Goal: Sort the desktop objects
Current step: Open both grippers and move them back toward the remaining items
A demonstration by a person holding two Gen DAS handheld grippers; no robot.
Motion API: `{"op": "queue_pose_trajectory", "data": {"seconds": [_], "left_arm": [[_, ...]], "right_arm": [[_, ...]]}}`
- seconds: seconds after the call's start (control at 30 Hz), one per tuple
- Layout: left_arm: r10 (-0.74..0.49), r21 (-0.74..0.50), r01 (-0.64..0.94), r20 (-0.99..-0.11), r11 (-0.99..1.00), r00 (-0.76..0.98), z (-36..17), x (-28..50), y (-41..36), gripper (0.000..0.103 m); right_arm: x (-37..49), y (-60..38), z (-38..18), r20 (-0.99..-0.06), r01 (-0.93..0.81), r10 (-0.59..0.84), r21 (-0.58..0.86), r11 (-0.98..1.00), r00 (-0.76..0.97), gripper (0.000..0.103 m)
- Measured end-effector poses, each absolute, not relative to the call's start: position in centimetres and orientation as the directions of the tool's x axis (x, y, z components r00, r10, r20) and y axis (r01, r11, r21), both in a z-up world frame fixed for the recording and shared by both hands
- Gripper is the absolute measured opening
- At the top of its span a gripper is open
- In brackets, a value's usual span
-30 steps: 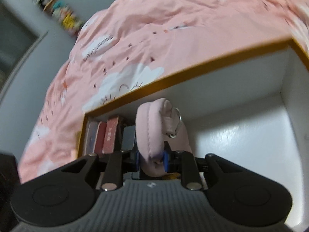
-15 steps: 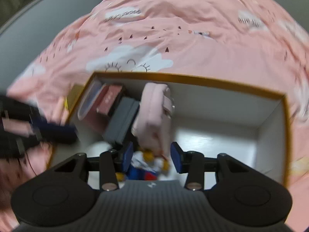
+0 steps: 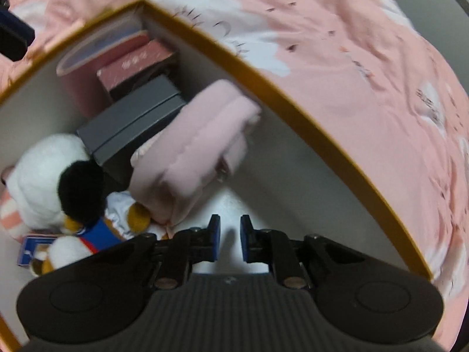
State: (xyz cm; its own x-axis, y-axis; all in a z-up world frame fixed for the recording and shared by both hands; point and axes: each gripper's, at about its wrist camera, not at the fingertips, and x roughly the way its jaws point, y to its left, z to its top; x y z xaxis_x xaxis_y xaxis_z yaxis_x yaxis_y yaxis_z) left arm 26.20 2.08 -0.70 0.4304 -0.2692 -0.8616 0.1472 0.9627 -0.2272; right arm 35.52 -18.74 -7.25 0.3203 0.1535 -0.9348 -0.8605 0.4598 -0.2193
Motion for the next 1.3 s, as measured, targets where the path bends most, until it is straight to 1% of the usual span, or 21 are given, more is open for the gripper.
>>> {"op": "queue_pose_trajectory", "data": {"seconds": [0.07, 0.2, 0.3, 0.43, 0.47, 0.5, 0.6, 0.7, 0.77, 0.83, 0.97, 1.13, 1.2, 1.23, 1.27, 1.3], "left_arm": [[-0.280, -0.241, 0.144, -0.864, 0.960, 0.419, -1.6, 26.6, 2.2, 0.017], [-0.320, -0.277, 0.161, -0.857, 0.947, 0.403, -2.4, 26.9, 2.2, 0.017], [-0.379, -0.343, 0.162, -0.843, 0.925, 0.381, -2.7, 27.2, 2.3, 0.015], [-0.373, -0.337, 0.158, -0.845, 0.928, 0.384, -2.8, 27.2, 2.2, 0.014], [-0.381, -0.345, 0.162, -0.842, 0.924, 0.382, -2.8, 27.1, 2.2, 0.006], [-0.398, -0.361, 0.168, -0.836, 0.917, 0.377, -2.8, 27.1, 2.1, 0.000], [-0.388, -0.342, 0.185, -0.840, 0.921, 0.380, -2.6, 27.0, 1.7, 0.000], [-0.400, -0.362, 0.172, -0.835, 0.916, 0.378, -2.8, 27.1, 2.0, 0.000], [-0.412, -0.380, 0.160, -0.830, 0.911, 0.377, -2.9, 27.2, 2.2, 0.000], [-0.403, -0.370, 0.161, -0.828, 0.915, 0.389, -2.8, 27.1, 2.2, 0.000], [-0.355, -0.322, 0.149, -0.843, 0.935, 0.403, -2.5, 26.8, 2.2, 0.004], [-0.300, -0.265, 0.141, -0.851, 0.954, 0.430, -1.5, 25.5, 2.7, 0.008], [-0.274, -0.240, 0.132, -0.850, 0.962, 0.451, -0.8, 24.7, 3.2, 0.011], [-0.259, -0.228, 0.124, -0.848, 0.966, 0.463, -0.4, 24.3, 3.6, 0.011], [-0.245, -0.217, 0.114, -0.846, 0.969, 0.474, 0.1, 23.8, 4.1, 0.012], [-0.232, -0.209, 0.102, -0.842, 0.973, 0.487, 0.5, 23.3, 4.7, 0.012]], "right_arm": [[35.5, -18.2, -7.5, -0.933, -0.877, 0.178, -0.212, 0.430, 0.313, 0.009], [34.7, -17.1, -7.5, -0.921, -0.902, 0.198, -0.254, 0.349, 0.336, 0.008], [34.5, -16.2, -7.5, -0.925, -0.919, 0.207, -0.247, 0.306, 0.318, 0.000], [34.5, -15.5, -7.7, -0.918, -0.932, 0.228, -0.266, 0.248, 0.323, 0.000], [34.3, -15.2, -7.6, -0.916, -0.935, 0.242, -0.266, 0.233, 0.321, 0.000], [34.1, -15.0, -7.5, -0.914, -0.939, 0.251, -0.266, 0.218, 0.318, 0.000], [33.7, -14.6, -7.4, -0.912, -0.943, 0.255, -0.281, 0.181, 0.321, 0.000], [34.4, -15.2, -7.4, -0.916, -0.943, 0.274, -0.230, 0.239, 0.293, 0.000], [34.4, -15.2, -7.8, -0.918, -0.936, 0.259, -0.232, 0.266, 0.301, 0.000], [34.1, -15.2, -7.8, -0.917, -0.930, 0.238, -0.255, 0.266, 0.319, 0.000], [34.2, -16.2, -7.1, -0.915, -0.900, 0.198, -0.273, 0.341, 0.353, 0.006], [33.0, -17.0, -4.6, -0.899, -0.845, 0.166, -0.300, 0.442, 0.406, 0.009], [31.6, -17.3, -3.0, -0.882, -0.825, 0.172, -0.319, 0.466, 0.438, 0.013], [30.7, -17.7, -2.0, -0.871, -0.810, 0.173, -0.331, 0.483, 0.459, 0.019], [29.7, -17.9, -0.9, -0.857, -0.793, 0.179, -0.341, 0.505, 0.483, 0.022], [29.3, -17.9, -0.1, -0.844, -0.781, 0.195, -0.341, 0.523, 0.499, 0.022]]}}
